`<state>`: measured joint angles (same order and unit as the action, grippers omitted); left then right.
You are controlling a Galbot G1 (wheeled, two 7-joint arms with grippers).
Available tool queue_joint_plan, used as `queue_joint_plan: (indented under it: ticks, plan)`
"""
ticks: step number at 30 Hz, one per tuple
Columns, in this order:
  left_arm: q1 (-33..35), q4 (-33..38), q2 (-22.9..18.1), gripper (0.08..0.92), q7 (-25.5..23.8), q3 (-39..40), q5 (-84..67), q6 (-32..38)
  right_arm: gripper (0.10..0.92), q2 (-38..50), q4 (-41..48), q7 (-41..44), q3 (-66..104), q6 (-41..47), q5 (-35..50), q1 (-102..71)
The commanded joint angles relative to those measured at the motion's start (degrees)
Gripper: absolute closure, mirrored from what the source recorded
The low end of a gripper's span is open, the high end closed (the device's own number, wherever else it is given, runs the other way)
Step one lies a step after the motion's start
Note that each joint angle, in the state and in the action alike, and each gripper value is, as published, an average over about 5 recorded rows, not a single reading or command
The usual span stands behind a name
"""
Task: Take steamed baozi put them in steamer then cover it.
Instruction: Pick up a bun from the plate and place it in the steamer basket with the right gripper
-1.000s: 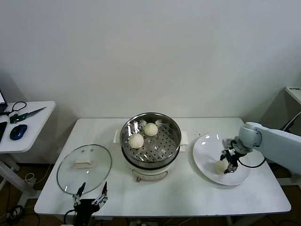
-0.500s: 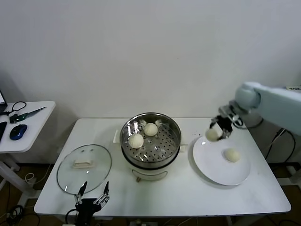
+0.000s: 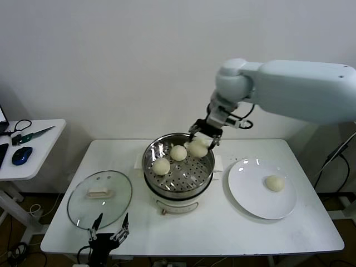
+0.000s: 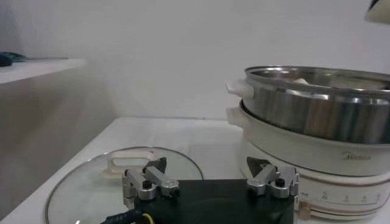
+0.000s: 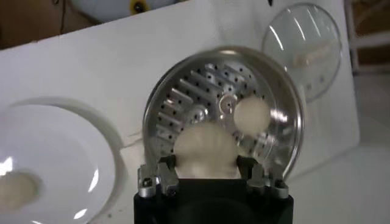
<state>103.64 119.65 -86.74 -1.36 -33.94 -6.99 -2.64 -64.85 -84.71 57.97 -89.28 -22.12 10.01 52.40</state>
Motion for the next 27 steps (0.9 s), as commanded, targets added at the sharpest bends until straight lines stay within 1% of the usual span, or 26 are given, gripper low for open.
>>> queue_joint_plan:
  ticks: [1,10,18,22,24,27]
  plan:
    - [0.07,0.12,0.03,0.177,0.05,-0.13,-0.28,-0.02,0.355,-10.21,0.58,-5.33,-0.29,-5.52,-12.62,-9.3]
    - [0.21,-0.06,0.26,0.177,0.13,-0.62,-0.85,0.01,0.355,-10.81,5.66,-6.67,0.31,-5.56,-17.81,-17.24]
    - [0.11,-0.26,0.32,0.177,0.17,-0.79,-1.15,-0.02,0.346,-11.27,8.73,-6.76,0.4,-5.89,-17.87,-19.13]
    - [0.14,-0.27,0.29,0.177,0.19,-0.82,-1.25,-0.02,0.27,-10.76,8.47,-8.01,0.73,-5.45,-15.58,-17.61]
    - [0.16,-0.21,0.27,0.177,0.19,-0.86,-1.29,-0.05,0.228,-9.79,8.13,-7.57,1.42,-5.28,-12.66,-15.07]
    - [0.22,0.02,0.24,0.177,0.18,-0.92,-1.3,-0.13,0.206,-7.32,8.29,-4.89,1.4,-5.95,-5.88,-8.6]
